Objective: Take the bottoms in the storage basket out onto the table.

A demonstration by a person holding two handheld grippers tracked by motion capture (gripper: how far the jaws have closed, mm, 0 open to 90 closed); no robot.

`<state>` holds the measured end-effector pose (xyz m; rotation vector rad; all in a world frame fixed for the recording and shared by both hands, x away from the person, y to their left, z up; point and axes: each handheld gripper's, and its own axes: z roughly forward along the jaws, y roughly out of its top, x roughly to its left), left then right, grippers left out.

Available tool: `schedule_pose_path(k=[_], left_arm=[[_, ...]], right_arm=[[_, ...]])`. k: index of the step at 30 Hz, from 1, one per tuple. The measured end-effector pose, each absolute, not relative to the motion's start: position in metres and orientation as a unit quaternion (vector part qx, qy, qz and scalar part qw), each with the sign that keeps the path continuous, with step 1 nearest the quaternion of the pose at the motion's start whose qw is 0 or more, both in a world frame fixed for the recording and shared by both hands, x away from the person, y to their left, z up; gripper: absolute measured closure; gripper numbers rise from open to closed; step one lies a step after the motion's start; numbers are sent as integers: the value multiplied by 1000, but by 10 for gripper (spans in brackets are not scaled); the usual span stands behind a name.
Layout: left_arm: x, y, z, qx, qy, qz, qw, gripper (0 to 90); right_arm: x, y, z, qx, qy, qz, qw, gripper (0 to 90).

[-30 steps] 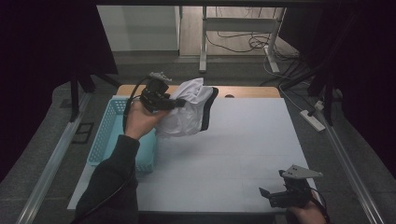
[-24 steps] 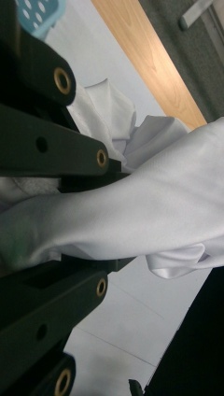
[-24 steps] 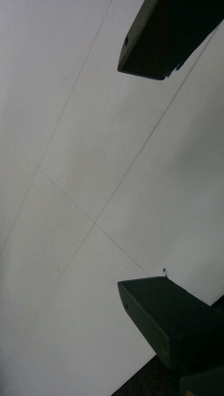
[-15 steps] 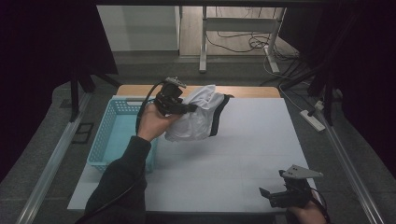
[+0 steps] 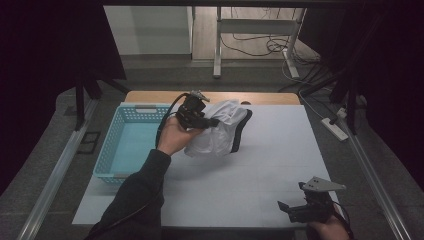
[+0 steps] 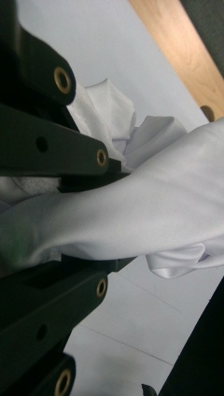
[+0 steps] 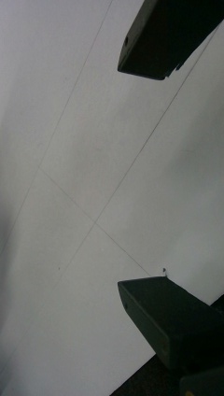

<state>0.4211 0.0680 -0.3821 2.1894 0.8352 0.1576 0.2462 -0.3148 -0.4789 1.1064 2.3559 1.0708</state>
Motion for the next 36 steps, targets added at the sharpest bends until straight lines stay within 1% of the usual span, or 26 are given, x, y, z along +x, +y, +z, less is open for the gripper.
schedule_pose_path(k=[15,26,31,36], left_arm=[[428,50,-412,867,331,49,369,723],[433,48,-427,865,341,56,365,722],[433,45,-431,868,339,69,357,722],[434,42,-436,869,340,65,353,724]], right_arm=[[246,-315,-479,387,826,376,162,0],[246,-315,-479,386,827,376,162,0],[246,-315,-479,385,827,376,162,0],[246,-315,-479,385,827,376,162,0]])
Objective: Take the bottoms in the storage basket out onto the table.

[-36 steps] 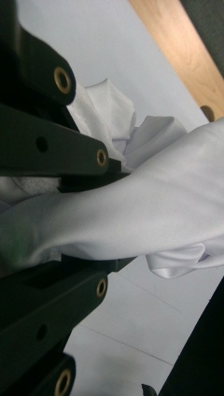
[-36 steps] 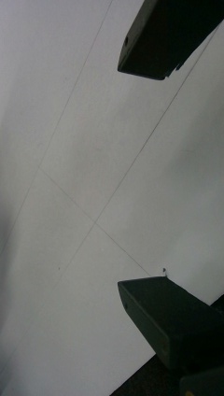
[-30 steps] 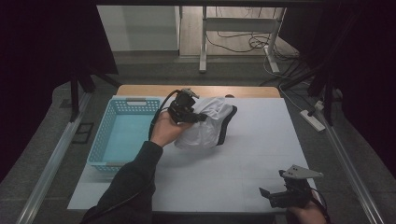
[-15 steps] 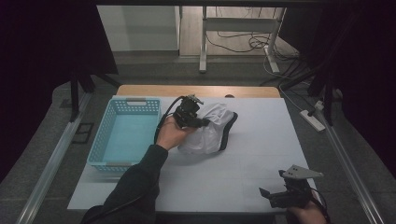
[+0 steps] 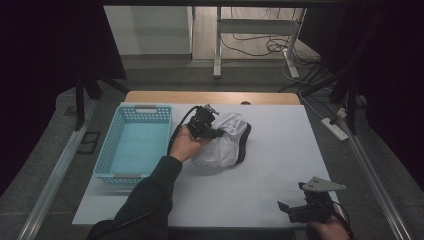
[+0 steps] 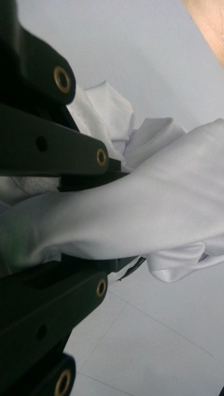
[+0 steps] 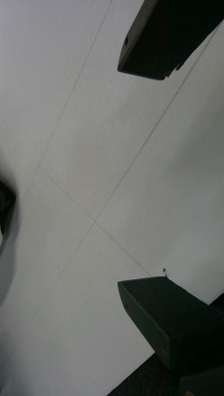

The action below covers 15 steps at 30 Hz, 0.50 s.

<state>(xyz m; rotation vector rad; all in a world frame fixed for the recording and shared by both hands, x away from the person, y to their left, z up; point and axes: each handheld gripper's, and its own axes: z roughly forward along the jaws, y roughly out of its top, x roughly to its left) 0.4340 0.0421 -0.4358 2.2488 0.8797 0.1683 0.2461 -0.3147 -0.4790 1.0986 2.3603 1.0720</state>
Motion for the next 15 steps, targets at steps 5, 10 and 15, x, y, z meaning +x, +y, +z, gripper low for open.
schedule_pose_path(k=[5,10,15], left_arm=[[435,39,-442,873,340,61,345,726],[436,35,-447,875,341,65,337,727],[437,31,-453,878,341,64,330,728]], right_arm=[[246,-315,-479,385,827,375,163,0],[246,-315,-479,385,828,375,163,0],[246,-315,-479,384,828,375,163,0]])
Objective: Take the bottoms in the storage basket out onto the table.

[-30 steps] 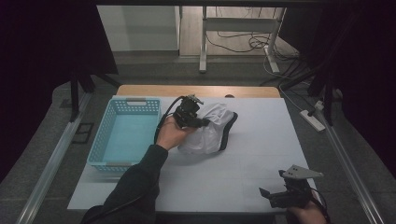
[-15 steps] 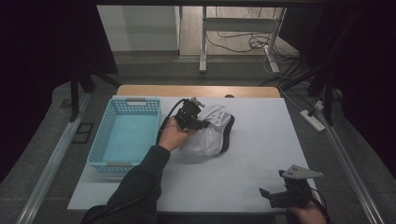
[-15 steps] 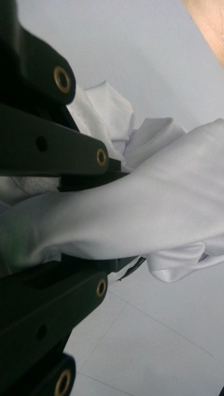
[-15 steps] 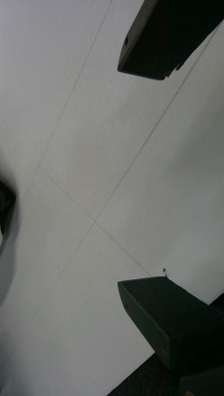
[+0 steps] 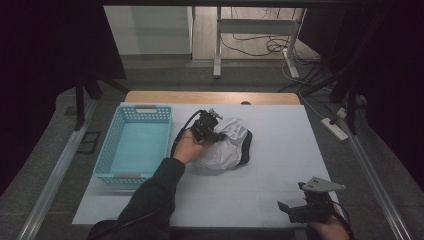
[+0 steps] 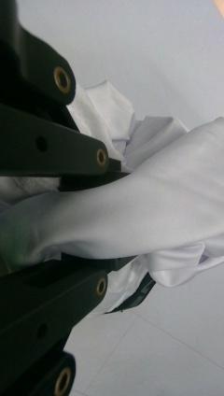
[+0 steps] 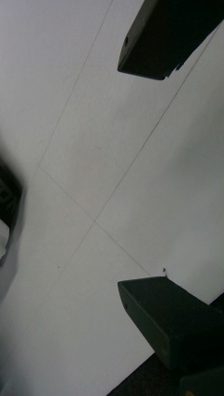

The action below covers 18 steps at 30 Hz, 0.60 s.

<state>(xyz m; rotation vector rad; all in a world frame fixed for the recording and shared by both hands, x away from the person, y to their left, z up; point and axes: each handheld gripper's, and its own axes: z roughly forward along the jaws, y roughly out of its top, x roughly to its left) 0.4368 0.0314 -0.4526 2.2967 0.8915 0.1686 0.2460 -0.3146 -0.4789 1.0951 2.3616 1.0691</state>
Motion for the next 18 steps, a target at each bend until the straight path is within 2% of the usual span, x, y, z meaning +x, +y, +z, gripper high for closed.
schedule_pose_path(k=[18], left_arm=[[443,25,-475,884,334,70,320,710]], right_arm=[[246,-315,-479,384,828,375,162,0]])
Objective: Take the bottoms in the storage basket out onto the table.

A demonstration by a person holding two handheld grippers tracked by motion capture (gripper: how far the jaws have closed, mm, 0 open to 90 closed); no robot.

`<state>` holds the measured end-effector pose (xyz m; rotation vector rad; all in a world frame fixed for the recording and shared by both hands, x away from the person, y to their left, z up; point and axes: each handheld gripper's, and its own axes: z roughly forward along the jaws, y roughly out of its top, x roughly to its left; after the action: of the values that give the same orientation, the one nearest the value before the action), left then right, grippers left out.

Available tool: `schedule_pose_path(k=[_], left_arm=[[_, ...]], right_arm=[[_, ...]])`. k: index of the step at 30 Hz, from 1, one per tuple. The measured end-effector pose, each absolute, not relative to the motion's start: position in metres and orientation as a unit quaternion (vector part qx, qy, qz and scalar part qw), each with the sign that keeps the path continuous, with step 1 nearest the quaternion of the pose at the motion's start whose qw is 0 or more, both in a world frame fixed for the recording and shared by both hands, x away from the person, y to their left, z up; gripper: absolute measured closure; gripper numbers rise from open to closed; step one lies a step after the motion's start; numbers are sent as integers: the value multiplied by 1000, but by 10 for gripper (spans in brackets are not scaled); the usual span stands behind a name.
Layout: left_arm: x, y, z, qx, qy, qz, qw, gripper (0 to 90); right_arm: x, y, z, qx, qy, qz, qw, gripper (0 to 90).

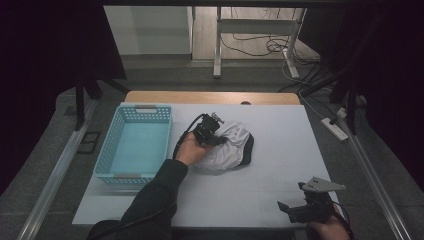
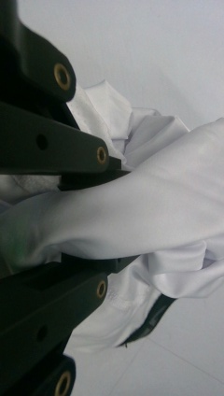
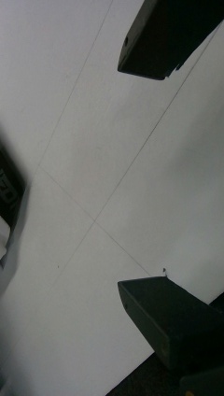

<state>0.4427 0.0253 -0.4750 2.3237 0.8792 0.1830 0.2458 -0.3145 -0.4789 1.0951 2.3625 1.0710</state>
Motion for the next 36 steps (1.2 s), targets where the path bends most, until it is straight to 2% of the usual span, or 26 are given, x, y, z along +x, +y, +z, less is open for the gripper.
schedule_pose_path(k=[21,36], left_arm=[[447,19,-503,892,322,62,311,668],[446,13,-511,894,320,89,301,526]], right_arm=[[246,-314,-479,383,828,375,162,0],[246,-314,-479,382,829,375,161,0]])
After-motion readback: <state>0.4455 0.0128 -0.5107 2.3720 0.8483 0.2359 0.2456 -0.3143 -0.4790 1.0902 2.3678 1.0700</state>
